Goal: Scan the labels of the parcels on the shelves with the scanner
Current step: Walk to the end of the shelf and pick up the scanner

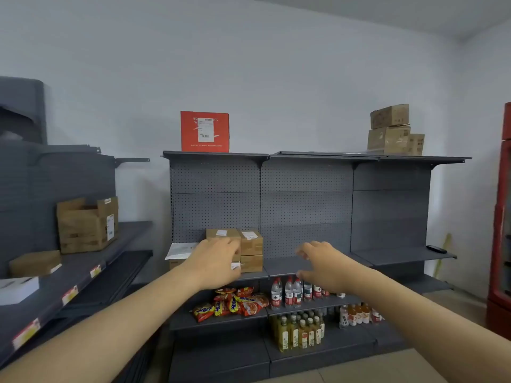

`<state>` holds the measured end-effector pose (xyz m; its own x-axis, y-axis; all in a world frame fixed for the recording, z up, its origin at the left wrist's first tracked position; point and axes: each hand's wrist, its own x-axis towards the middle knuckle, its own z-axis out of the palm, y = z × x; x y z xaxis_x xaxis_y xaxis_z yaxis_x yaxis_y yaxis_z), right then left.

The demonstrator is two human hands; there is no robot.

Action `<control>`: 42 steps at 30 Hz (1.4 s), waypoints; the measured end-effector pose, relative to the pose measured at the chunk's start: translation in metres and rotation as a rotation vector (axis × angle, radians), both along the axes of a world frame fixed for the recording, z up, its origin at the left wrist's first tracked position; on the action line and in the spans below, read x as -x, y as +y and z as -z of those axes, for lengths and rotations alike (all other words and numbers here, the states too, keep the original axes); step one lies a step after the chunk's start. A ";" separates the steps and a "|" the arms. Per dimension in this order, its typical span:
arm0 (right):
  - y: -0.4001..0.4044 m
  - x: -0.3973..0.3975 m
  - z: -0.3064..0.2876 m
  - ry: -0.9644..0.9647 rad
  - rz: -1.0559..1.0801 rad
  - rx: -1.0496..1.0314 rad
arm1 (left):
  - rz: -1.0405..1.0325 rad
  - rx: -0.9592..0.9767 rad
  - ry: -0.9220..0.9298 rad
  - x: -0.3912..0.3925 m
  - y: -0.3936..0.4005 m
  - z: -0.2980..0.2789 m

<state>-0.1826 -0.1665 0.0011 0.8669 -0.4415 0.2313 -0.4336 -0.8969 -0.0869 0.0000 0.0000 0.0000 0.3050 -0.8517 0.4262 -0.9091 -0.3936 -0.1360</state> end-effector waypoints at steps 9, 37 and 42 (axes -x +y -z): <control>-0.021 -0.040 0.015 0.022 0.066 -0.017 | 0.048 0.079 0.032 -0.051 -0.017 0.019; -0.351 -0.198 0.041 0.026 0.242 -0.091 | 0.139 -0.022 0.058 -0.225 -0.365 0.029; -0.420 -0.238 0.049 0.039 0.304 -0.101 | 0.207 -0.036 0.053 -0.275 -0.447 0.043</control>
